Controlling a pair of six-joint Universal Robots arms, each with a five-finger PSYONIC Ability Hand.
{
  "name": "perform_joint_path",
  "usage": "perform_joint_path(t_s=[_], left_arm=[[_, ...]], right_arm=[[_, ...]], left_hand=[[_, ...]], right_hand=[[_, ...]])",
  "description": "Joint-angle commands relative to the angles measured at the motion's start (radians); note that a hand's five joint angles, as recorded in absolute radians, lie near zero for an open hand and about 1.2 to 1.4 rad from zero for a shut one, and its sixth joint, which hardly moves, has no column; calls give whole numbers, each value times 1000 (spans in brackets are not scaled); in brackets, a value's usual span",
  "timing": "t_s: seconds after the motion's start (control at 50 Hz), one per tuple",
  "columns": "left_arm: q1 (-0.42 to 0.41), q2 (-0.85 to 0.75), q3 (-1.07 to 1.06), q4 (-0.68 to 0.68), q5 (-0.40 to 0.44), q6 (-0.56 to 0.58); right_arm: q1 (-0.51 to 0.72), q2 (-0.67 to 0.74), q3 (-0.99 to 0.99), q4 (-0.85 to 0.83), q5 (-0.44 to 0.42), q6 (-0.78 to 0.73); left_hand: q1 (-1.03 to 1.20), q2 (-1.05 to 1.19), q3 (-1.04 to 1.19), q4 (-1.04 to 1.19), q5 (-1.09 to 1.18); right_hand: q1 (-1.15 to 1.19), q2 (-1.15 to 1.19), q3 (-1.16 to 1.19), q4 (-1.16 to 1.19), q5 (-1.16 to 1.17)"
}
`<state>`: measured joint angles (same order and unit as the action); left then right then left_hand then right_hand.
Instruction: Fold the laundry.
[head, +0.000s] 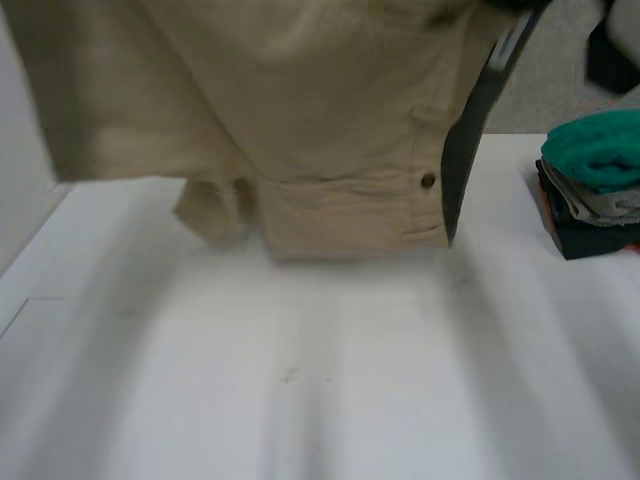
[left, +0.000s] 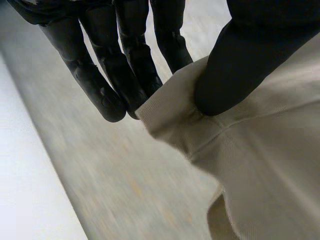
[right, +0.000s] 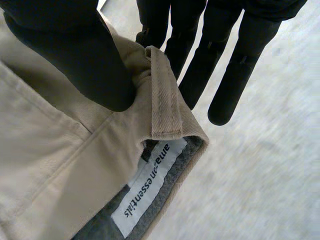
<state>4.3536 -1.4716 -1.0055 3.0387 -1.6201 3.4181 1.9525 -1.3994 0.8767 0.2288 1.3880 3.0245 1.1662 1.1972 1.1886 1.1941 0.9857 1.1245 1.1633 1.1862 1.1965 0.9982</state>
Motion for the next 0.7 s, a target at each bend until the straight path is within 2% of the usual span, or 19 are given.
perform_joint_path(t_s=[0.02, 0.12, 0.34, 0.44, 0.52, 0.7], left_arm=[[24, -90, 172, -38, 2, -28], [27, -232, 237, -47, 11, -27], [-3, -726, 392, 52, 20, 26], [-6, -977, 504, 86, 29, 96], [1, -1116, 586, 109, 29, 139], [18, -1253, 791, 127, 2, 139]], right_arm=[[-58, 17, -76, -45, 29, 132], [-24, 108, -76, -45, 49, 116], [40, 408, -51, -123, 166, -15], [60, 552, -45, -259, 238, -88], [65, 617, -27, -389, 253, -95], [69, 737, -64, -677, 224, -151]], left_hand=[[230, 199, 208, 202, 236], [230, 199, 208, 202, 236], [230, 199, 208, 202, 236], [230, 199, 208, 202, 236], [230, 199, 208, 202, 236], [230, 199, 208, 202, 236]], right_hand=[[272, 233, 210, 200, 224], [272, 233, 210, 200, 224], [272, 233, 210, 200, 224], [272, 233, 210, 200, 224], [272, 233, 210, 200, 224], [272, 233, 210, 200, 224]])
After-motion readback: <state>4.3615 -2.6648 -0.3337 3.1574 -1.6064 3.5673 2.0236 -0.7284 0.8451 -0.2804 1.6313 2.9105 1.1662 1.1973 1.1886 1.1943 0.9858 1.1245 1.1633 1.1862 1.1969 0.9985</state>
